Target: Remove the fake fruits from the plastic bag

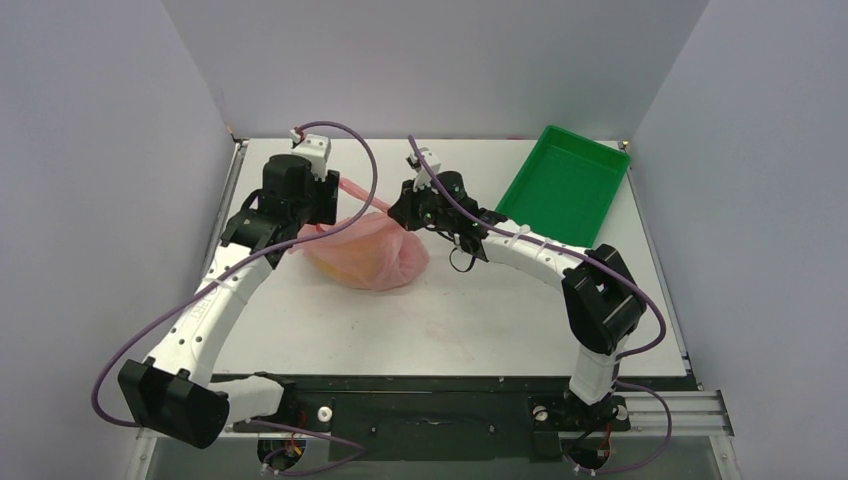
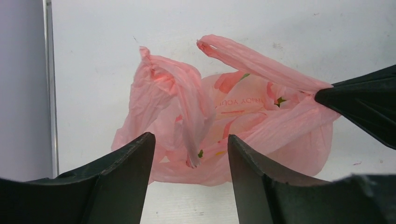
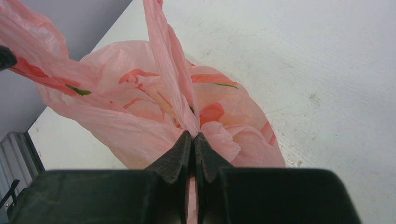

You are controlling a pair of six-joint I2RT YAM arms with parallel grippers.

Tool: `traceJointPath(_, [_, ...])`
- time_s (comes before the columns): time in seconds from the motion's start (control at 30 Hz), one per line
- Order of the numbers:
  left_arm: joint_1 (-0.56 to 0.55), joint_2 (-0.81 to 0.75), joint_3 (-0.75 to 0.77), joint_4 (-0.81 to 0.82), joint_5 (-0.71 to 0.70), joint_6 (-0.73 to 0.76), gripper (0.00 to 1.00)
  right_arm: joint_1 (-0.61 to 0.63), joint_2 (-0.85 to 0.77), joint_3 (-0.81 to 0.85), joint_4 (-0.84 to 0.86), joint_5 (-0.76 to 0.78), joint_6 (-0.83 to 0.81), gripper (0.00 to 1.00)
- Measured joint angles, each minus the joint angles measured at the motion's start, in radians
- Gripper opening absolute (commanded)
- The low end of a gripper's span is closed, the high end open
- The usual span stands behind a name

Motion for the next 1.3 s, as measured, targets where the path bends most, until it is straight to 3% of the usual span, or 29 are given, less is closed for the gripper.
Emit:
traceJointPath(0.03, [0.0,0.004,0.001,0.009,-0.007,-0.017,0.39,0.0,0.0,0.0,0.0,0.0,-0.001,0.0])
traceJointPath(0.07, [0.0,0.011,0.005,0.015,-0.014,-0.039,0.23,0.0,0.0,0.0,0.0,0.0,-0.003,0.0])
traceJointPath(0.13, [0.001,0.036,0.024,0.021,-0.029,-0.082,0.03,0.0,0.0,0.0,0.0,0.0,-0.01,0.0])
traceJointPath(0.17, [0.008,0.059,0.045,0.019,-0.037,-0.106,0.0,0.0,0.0,0.0,0.0,0.0,-0.016,0.0])
traceJointPath(0.33, [0.135,0.166,0.158,0.014,-0.047,-0.264,0.0,0.002,-0.002,0.0,-0.014,0.006,-0.059,0.0])
traceJointPath(0.57, [0.457,0.157,0.159,0.043,0.076,-0.558,0.0,0.002,-0.042,0.047,-0.077,0.039,-0.114,0.0])
traceJointPath(0.63, [0.496,0.138,0.143,0.071,0.135,-0.632,0.0,0.003,-0.031,0.134,-0.128,0.05,-0.125,0.0])
traceJointPath(0.83, [0.548,0.07,0.055,0.198,0.312,-0.795,0.0,-0.006,0.122,0.599,-0.267,0.059,-0.143,0.0])
traceJointPath(0.93, [0.565,0.055,0.014,0.241,0.381,-0.839,0.0,-0.006,0.154,0.693,-0.305,0.062,-0.144,0.03])
traceJointPath(1.0, [0.568,0.038,-0.027,0.269,0.412,-0.858,0.0,-0.006,0.149,0.677,-0.319,0.073,-0.143,0.06])
traceJointPath(1.1, [0.568,-0.013,-0.111,0.296,0.453,-0.868,0.0,-0.005,0.109,0.522,-0.305,0.109,-0.122,0.16])
traceJointPath(1.3, [0.568,-0.179,-0.291,0.322,0.512,-0.867,0.0,-0.002,0.045,0.181,-0.335,0.195,-0.05,0.49])
